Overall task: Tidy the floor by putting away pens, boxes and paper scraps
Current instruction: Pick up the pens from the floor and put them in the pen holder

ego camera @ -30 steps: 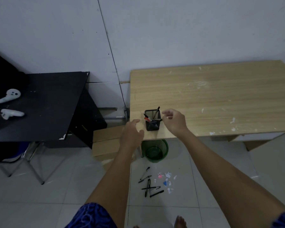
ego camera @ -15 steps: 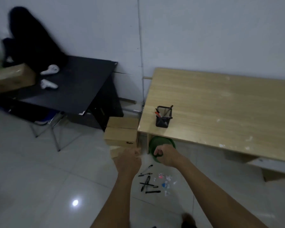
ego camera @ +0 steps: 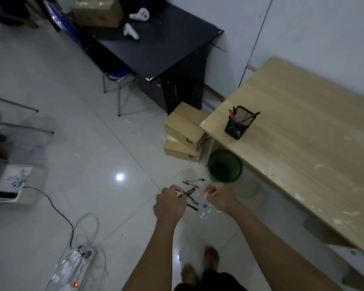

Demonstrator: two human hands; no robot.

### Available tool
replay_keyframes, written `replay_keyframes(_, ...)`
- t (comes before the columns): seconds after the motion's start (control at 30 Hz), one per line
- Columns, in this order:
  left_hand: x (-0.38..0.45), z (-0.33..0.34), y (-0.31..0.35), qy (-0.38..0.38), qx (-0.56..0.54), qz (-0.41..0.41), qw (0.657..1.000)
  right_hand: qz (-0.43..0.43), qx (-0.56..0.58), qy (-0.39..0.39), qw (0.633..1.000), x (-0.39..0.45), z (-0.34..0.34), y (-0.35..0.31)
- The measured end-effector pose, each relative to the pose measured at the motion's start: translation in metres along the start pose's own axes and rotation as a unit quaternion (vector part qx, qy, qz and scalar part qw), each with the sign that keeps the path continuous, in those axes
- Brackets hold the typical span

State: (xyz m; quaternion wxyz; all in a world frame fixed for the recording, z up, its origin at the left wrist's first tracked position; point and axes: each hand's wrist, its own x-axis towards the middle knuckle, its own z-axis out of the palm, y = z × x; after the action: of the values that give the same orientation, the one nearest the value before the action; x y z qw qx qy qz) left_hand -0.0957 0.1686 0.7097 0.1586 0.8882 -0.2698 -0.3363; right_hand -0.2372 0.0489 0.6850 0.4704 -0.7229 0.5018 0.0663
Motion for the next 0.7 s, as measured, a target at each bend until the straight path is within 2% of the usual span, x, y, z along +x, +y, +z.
replay_keyframes(0.23,0.004,0.059,-0.062,-0.044,-0.083,-0.030,0.995,0.005,0.025,0.002,1.000,0.004,0.038,0.046)
replay_keyframes(0.4,0.004,0.092,-0.094,-0.075,-0.082,-0.039,0.993,-0.022,0.000,-0.009,1.000,0.004,0.063,0.078)
replay_keyframes(0.57,-0.017,0.103,-0.090,-0.069,-0.078,-0.072,0.992,-0.040,-0.026,-0.051,0.998,-0.013,0.059,0.096)
replay_keyframes(0.7,-0.010,0.115,-0.070,-0.056,-0.040,-0.055,0.996,-0.063,-0.039,-0.077,0.994,0.000,0.039,0.108)
